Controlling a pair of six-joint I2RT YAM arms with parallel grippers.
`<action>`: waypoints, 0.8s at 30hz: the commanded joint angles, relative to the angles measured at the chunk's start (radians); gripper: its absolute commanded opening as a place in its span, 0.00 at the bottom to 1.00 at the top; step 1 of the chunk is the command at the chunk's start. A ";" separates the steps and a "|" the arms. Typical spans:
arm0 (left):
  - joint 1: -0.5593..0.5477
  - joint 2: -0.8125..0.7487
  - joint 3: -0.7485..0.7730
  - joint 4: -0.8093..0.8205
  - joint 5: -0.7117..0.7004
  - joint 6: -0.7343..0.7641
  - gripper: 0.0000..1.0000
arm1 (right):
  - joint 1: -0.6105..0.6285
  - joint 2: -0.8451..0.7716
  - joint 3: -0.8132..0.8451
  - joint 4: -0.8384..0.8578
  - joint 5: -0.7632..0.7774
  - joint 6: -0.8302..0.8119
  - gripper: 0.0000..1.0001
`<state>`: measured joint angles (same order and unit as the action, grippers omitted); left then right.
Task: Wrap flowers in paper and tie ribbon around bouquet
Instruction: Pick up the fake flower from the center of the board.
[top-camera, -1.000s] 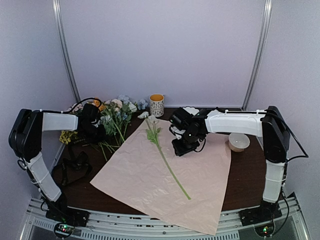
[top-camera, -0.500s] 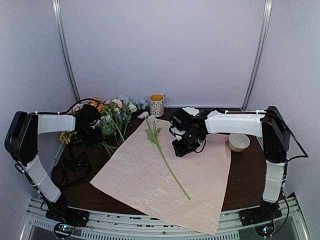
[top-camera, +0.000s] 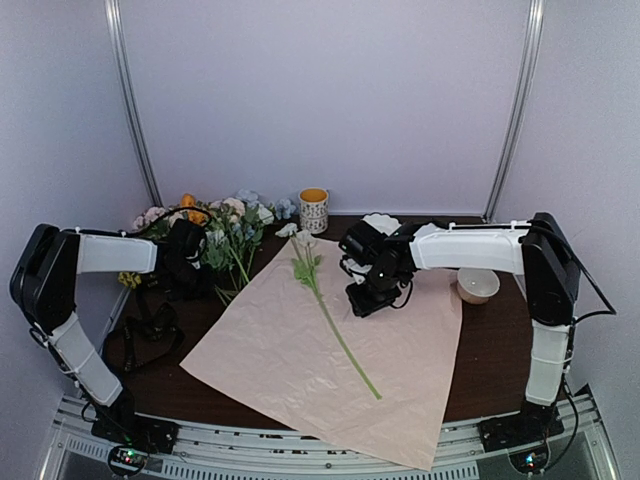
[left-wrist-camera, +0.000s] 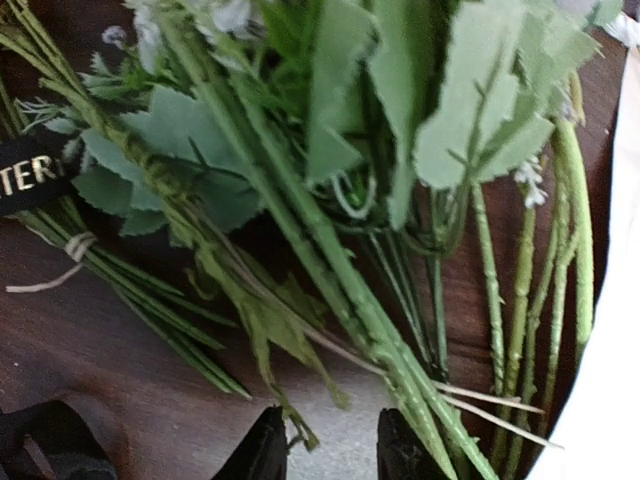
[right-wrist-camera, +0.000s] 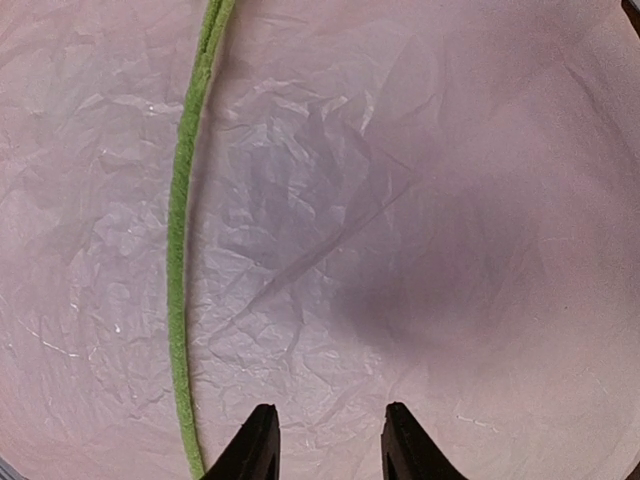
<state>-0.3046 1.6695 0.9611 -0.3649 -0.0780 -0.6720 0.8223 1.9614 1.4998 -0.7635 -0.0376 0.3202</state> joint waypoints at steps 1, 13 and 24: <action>-0.038 -0.041 -0.016 0.039 0.021 -0.024 0.35 | -0.004 -0.026 -0.023 0.007 0.019 0.002 0.36; -0.045 -0.008 -0.044 0.059 0.014 -0.040 0.34 | -0.004 -0.024 -0.029 0.009 0.016 0.001 0.36; -0.044 0.053 -0.060 0.101 0.004 -0.043 0.28 | -0.003 -0.031 -0.044 0.004 0.021 0.002 0.36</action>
<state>-0.3489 1.7195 0.9096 -0.2779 -0.0551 -0.7170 0.8223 1.9614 1.4731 -0.7601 -0.0372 0.3206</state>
